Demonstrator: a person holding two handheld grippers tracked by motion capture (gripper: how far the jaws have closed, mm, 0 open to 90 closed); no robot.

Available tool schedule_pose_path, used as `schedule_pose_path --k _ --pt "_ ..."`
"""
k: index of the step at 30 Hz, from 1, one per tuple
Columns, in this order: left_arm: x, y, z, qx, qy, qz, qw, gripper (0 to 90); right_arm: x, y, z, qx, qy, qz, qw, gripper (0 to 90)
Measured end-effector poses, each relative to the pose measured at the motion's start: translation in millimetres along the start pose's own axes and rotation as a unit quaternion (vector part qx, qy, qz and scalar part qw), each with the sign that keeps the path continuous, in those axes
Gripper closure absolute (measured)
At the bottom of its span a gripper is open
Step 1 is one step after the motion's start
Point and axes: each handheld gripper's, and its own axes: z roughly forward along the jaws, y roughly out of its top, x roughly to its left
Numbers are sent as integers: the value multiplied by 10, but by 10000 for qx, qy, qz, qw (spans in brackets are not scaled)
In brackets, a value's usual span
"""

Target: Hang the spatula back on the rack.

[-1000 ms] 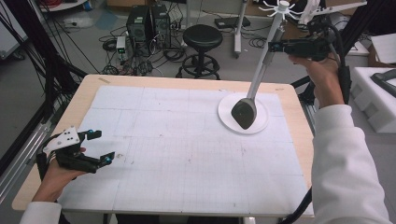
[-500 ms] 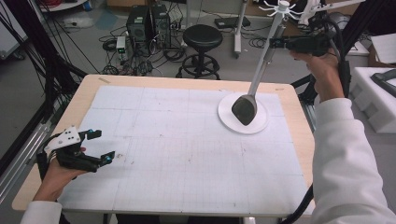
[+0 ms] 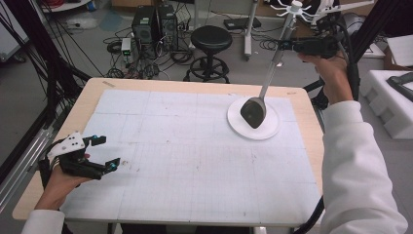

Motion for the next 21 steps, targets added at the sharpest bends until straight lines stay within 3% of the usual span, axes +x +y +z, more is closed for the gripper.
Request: schedule_pose_path --k 1,2,5,8,11,15,21 --pt "2 0 1 -5 -1 -3 10000 17 12 -23 3 -48 -28 -35 10000 718" --pt "3 0 1 -14 5 -8 10000 17 19 -49 6 -132 -58 -68 9999 636" --pt "10 -2 -2 -8 25 -4 10000 17 38 -127 0 -60 -229 -66 9997 611" --pt "5 0 3 -27 8 -16 10000 17 93 -250 -45 -73 -430 0 9991 479" --pt "6 0 8 -35 13 -18 10000 17 197 -376 -105 -145 -574 -73 9982 439" --pt "3 5 8 -90 -10 -18 10000 17 333 -559 -142 -115 -477 -181 9986 277" --pt "-7 11 7 -153 -86 1 9998 17 509 -851 -139 -283 -298 -377 9984 2"
